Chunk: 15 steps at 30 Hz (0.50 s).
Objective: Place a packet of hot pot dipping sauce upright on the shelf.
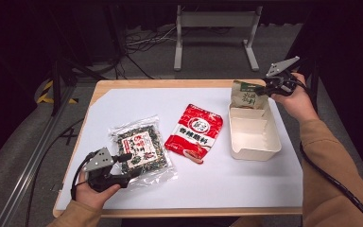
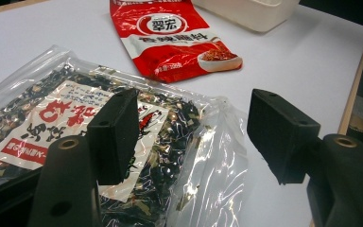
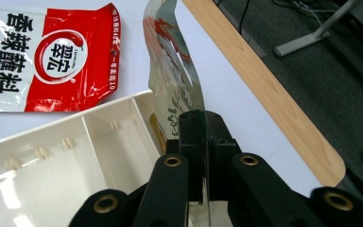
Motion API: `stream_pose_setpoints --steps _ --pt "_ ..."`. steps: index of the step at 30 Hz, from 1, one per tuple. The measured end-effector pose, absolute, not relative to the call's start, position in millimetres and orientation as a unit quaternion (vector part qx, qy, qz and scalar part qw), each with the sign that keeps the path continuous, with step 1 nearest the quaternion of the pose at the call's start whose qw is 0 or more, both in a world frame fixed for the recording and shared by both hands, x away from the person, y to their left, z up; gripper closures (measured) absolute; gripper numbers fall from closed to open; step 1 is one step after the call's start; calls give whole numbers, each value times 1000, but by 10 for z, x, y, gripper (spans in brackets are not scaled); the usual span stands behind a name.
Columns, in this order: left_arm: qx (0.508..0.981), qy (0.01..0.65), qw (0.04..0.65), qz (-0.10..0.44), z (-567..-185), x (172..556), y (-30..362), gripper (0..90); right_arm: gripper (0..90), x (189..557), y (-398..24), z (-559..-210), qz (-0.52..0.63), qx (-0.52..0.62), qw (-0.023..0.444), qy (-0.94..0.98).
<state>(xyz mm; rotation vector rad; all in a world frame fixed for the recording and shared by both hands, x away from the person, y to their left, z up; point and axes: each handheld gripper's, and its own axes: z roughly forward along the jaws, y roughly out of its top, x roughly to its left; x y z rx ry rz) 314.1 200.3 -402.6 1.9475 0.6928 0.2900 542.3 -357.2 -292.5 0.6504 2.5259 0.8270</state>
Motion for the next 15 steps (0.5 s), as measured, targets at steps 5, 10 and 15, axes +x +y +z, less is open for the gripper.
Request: stream_pose_setpoints --steps 5,10,15 --pt "806 288 503 120 -4025 3137 2007 353 859 5428 -3574 -2939 293 248 196 903" --pt "807 287 502 120 -4028 3145 2007 353 799 5424 -3579 -2949 293 257 202 898" --pt "809 285 501 119 -4034 3162 1992 352 662 5397 -3598 -2916 310 275 211 885"
